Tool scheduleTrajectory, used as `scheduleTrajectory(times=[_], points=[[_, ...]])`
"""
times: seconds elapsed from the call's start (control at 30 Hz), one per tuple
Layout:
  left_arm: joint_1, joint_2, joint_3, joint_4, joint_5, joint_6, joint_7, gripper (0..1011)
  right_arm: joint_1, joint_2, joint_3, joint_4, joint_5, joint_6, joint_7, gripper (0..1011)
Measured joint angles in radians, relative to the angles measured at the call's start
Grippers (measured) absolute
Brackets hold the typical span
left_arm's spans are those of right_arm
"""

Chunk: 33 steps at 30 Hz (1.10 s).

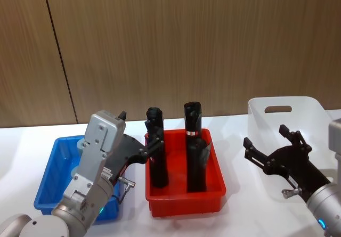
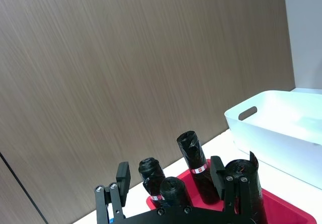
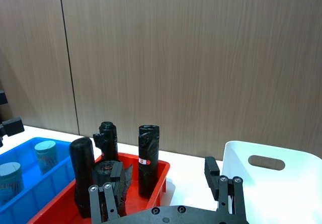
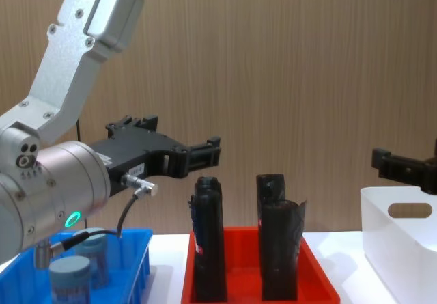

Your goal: Pick the cotton swabs from the blue box and place them into the white box.

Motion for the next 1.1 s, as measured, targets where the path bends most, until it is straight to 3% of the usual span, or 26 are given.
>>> scheduleTrajectory(times=[1.1], points=[[0.001, 0.011, -0.012, 0.003, -0.008, 0.016, -0.01, 1004, 0.0, 0.0, 0.0, 0.0, 0.0, 0.0, 0.0, 1002]])
